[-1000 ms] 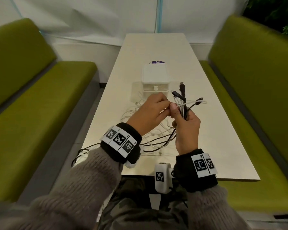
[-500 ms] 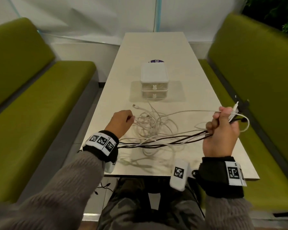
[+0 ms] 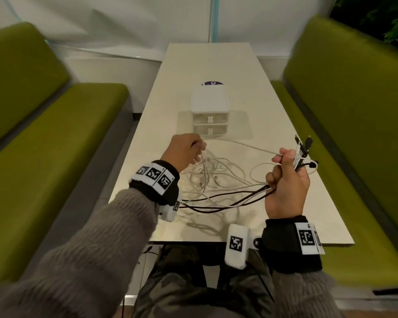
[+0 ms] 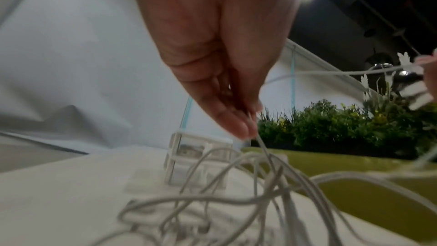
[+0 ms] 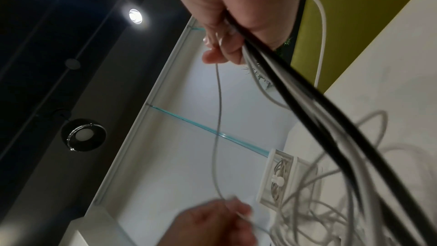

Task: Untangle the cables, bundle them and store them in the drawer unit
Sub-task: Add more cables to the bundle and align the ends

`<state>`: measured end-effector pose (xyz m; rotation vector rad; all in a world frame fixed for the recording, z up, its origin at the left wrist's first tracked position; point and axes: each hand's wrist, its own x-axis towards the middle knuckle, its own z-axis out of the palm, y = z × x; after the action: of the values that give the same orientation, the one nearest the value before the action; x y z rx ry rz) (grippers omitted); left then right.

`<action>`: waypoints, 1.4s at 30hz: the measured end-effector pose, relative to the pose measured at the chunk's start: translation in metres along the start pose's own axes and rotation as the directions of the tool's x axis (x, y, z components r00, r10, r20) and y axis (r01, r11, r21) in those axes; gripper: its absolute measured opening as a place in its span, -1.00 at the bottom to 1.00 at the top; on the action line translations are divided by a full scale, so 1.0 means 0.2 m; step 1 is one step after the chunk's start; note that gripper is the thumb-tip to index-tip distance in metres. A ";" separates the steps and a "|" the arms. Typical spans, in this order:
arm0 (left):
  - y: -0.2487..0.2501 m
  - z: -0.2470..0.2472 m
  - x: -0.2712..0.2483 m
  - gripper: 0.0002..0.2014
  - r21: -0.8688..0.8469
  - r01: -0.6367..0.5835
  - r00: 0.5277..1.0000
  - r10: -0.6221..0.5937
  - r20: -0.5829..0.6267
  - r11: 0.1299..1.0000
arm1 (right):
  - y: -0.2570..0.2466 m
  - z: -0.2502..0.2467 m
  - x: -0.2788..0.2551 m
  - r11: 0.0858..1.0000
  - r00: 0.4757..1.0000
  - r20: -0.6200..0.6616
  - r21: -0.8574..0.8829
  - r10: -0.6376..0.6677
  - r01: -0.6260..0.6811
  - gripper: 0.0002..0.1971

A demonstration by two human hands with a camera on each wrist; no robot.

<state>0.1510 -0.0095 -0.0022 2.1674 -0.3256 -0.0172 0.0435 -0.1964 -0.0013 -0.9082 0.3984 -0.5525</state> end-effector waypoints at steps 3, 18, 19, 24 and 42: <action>0.19 -0.08 0.04 -0.87 -0.124 -0.218 0.926 0.166 -0.339 0.968 | 0.01 0.02 0.00 1.000 1.000 -0.005 -0.001 0.003 -0.003 -0.80; 0.30 -0.18 0.09 -0.94 0.136 -0.501 0.783 0.515 -0.348 0.855 | 0.01 0.00 0.04 0.998 0.998 -0.055 0.060 0.009 -0.005 -0.83; 0.24 -0.17 0.08 -0.96 0.121 -0.425 0.846 0.441 -0.300 0.897 | 0.00 -0.02 0.05 0.998 0.998 -0.064 0.063 0.006 -0.002 -0.83; 0.13 -0.09 0.03 -0.96 -0.058 -0.236 0.960 0.223 -0.167 0.970 | 0.04 -0.05 0.05 0.999 0.999 -0.029 0.027 0.029 -0.028 -0.93; 0.01 0.07 -0.02 -0.79 0.051 -0.168 0.977 0.160 0.140 0.984 | 0.21 0.19 0.03 0.923 0.970 0.197 -0.380 0.144 -0.060 -0.90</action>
<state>0.1446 -0.0212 -0.0095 2.1998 -0.5897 -0.0617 0.0816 -0.1559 -0.0146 -1.2939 0.3505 -0.2752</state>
